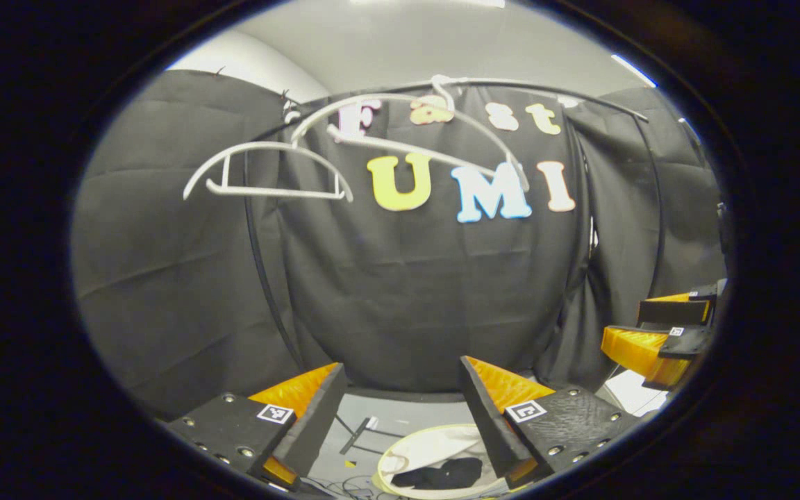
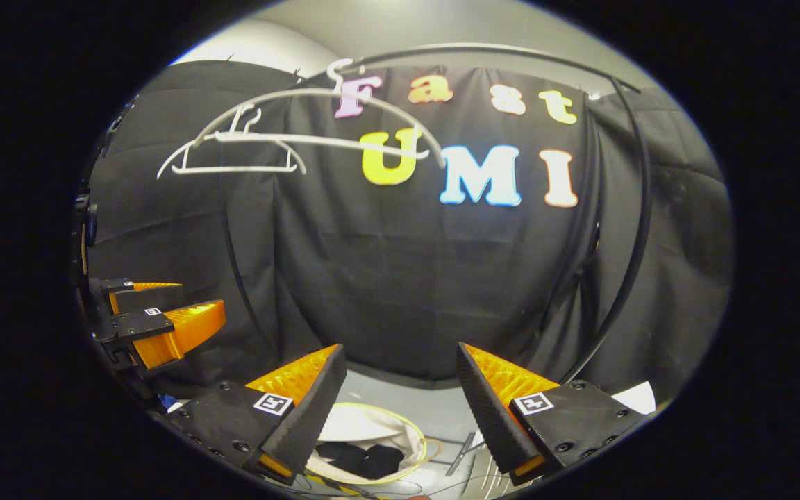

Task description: Grasp the clothes on the hanger with both hands and then place them into the laundry hamper below.

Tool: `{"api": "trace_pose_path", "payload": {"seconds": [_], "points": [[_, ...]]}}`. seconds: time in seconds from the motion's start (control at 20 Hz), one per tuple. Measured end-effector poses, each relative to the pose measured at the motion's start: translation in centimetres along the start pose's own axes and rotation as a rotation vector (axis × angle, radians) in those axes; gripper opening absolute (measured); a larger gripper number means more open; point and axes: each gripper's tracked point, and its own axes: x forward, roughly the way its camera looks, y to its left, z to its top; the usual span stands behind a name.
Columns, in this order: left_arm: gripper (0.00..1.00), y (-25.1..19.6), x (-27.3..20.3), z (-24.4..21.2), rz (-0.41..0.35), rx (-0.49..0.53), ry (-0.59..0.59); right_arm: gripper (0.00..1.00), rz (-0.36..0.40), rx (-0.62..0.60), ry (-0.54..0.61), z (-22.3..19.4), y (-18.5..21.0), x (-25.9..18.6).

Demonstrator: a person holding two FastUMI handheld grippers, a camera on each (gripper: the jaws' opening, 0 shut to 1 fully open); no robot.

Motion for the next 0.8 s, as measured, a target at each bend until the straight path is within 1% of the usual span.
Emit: {"api": "trace_pose_path", "payload": {"seconds": [0.1, 0.25, 0.4, 0.65, 0.8], "points": [[0.94, -0.4, -1.5, 2.8, -0.005, 0.005, -0.058, 0.96, -0.006, -0.006, -0.063, 2.3, -1.8, -2.1], [0.94, -1.6, -4.3, 6.0, -0.025, -0.01, -0.105, 0.96, -0.036, -0.03, -0.165, 5.9, -4.4, -6.1], [0.94, -2.2, -7.0, 9.3, -0.037, -0.002, -0.169, 0.96, -0.067, -0.044, -0.237, 8.5, -6.6, -8.9], [0.94, -1.6, -10.2, 13.0, -0.024, 0.013, -0.253, 0.97, -0.12, -0.022, -0.295, 9.7, -10.2, -12.2], [0.94, -1.4, -12.1, 13.8, -0.019, 0.003, -0.285, 0.96, -0.166, -0.019, -0.321, 9.3, -12.4, -14.4]]}}
